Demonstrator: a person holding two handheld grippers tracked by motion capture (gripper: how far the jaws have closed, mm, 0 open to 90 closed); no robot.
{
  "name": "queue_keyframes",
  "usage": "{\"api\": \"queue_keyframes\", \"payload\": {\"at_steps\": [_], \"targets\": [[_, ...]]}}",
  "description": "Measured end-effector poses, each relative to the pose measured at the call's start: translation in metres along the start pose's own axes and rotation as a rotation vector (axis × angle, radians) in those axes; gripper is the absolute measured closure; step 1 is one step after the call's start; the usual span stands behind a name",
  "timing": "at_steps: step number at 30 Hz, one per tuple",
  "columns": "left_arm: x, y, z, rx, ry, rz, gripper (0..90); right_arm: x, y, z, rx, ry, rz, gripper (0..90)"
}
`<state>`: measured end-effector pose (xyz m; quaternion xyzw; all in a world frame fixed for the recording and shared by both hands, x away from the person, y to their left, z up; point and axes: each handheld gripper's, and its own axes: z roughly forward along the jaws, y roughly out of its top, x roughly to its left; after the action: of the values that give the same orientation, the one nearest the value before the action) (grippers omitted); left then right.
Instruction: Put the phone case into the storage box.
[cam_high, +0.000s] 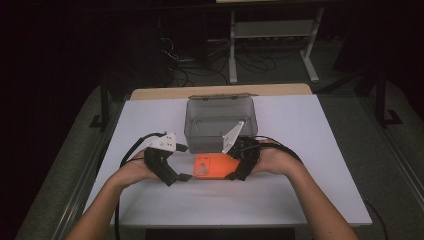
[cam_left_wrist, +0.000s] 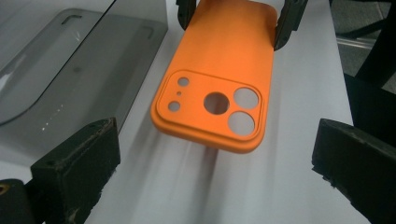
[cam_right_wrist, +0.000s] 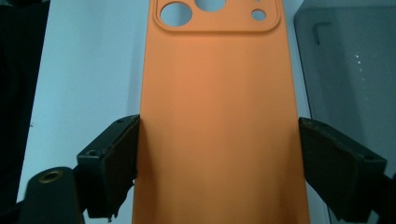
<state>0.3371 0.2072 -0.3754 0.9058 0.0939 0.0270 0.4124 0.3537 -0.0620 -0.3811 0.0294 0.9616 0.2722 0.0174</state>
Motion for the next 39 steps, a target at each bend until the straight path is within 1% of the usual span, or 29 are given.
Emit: {"api": "queue_keyframes", "payload": {"at_steps": [5,13,15,18,21,24,26,31,35,39], "targets": [[0.002,0.007,0.004,0.023,-0.012,0.028,0.7,0.001,0.0,0.001,0.002,-0.001,0.001,15.7],[0.003,0.016,0.01,0.047,-0.04,0.055,0.7,0.001,0.001,0.001,-0.002,0.003,-0.003,15.7],[0.003,0.018,0.012,0.05,-0.036,0.065,0.7,0.001,0.001,0.001,-0.005,0.005,-0.003,15.7],[0.004,0.021,0.016,0.062,-0.04,0.077,0.7,0.001,0.001,0.001,-0.008,0.008,-0.003,15.7],[0.005,0.023,0.02,0.07,-0.053,0.079,0.7,0.001,0.002,0.002,-0.007,0.008,-0.005,15.7],[0.005,0.025,0.023,0.069,-0.067,0.083,0.7,0.0,0.002,0.002,-0.009,0.012,-0.005,15.7],[0.005,0.026,0.026,0.073,-0.069,0.089,0.7,0.0,0.002,0.002,-0.01,0.012,-0.005,15.7],[0.007,0.03,0.031,0.07,-0.075,0.09,0.7,0.001,0.002,0.002,-0.009,0.013,-0.004,15.7],[0.007,0.032,0.035,0.081,-0.083,0.098,0.7,0.001,0.003,0.002,-0.014,0.013,-0.004,15.7],[0.007,0.032,0.037,0.078,-0.097,0.1,0.7,0.001,0.004,0.0,-0.019,0.01,-0.003,15.7]]}}
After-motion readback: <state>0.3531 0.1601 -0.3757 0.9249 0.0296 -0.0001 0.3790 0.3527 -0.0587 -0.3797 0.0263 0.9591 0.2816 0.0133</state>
